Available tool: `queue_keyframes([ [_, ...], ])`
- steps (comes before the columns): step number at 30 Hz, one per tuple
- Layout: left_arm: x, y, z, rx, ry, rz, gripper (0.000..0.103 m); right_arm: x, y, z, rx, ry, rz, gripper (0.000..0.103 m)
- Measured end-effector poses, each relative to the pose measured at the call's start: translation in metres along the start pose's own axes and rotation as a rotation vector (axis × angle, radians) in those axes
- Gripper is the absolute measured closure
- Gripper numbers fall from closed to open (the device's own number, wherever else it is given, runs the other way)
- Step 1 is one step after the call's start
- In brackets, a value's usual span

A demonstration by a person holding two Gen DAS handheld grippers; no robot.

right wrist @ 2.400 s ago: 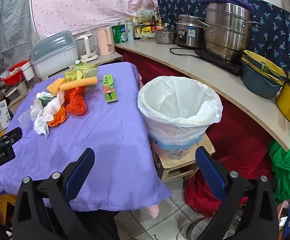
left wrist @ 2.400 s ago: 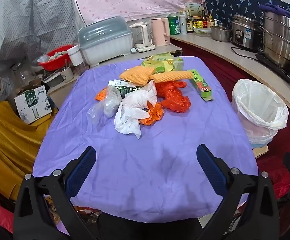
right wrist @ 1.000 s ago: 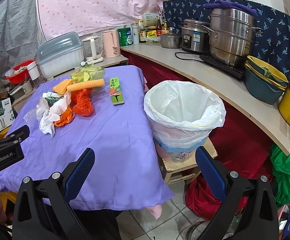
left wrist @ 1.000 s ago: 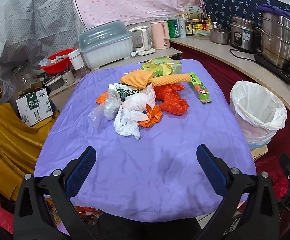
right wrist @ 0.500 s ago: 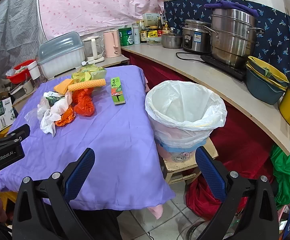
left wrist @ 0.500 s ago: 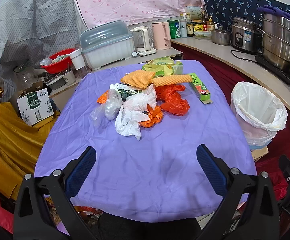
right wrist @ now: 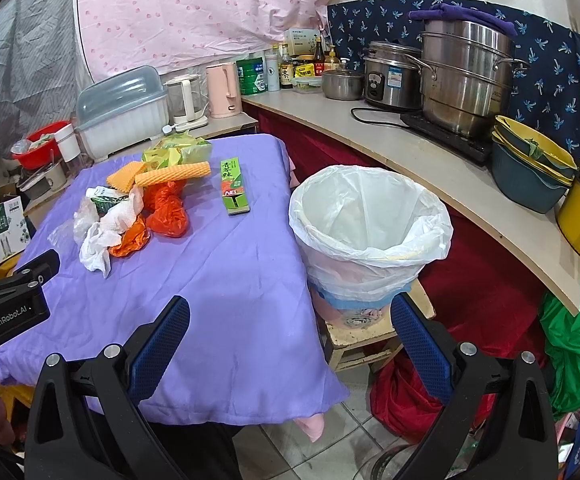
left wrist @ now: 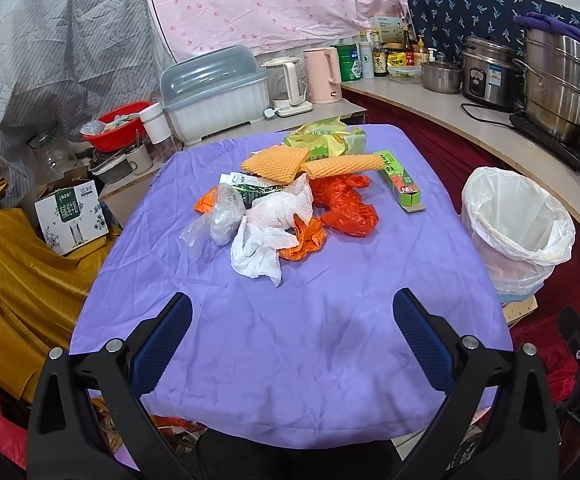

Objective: Collect trash

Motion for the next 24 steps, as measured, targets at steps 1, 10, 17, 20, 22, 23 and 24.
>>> queue_keyframes([
  [1, 0.0055, 0.0013, -0.0024, -0.002, -0.002, -0.002, 0.007, 0.0001, -0.0006, 0.0001, 0.0, 0.001, -0.001, 0.007],
  [10, 0.0098, -0.0033, -0.0032, 0.009, 0.001, 0.005, 0.007, 0.0005, -0.0032, 0.0012, 0.003, 0.003, -0.004, 0.007],
  [17, 0.0116, -0.0022, -0.0025, 0.012, 0.0, 0.005, 0.007, 0.0008, -0.0046, 0.0016, 0.001, 0.001, -0.004, 0.007],
  [20, 0.0121, -0.0031, -0.0018, 0.011, 0.001, 0.005, 0.007, 0.0006, -0.0042, 0.0015, 0.001, 0.001, -0.004, 0.007],
  [22, 0.0118, -0.0019, -0.0024, 0.012, 0.001, 0.006, 0.007, 0.0003, -0.0041, 0.0021, -0.001, 0.004, -0.005, 0.007],
  [23, 0.0123, -0.0026, -0.0018, 0.013, -0.001, 0.006, 0.007, 0.0001, -0.0042, 0.0028, -0.002, 0.004, -0.006, 0.007],
  [24, 0.0116, -0.0019, -0.0023, 0.012, 0.001, 0.005, 0.007, 0.0002, -0.0044, 0.0033, -0.003, 0.004, -0.007, 0.007],
])
Point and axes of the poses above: each gripper's, at about its wrist camera, not at the fingertips, and z roughly the way its jaws point, x to its right, y to its underside, the point moved 4 cm from there along z, roughly the way its jaws point, and after that the axes turned 2 degrees about -z, right-handed, at the moved point
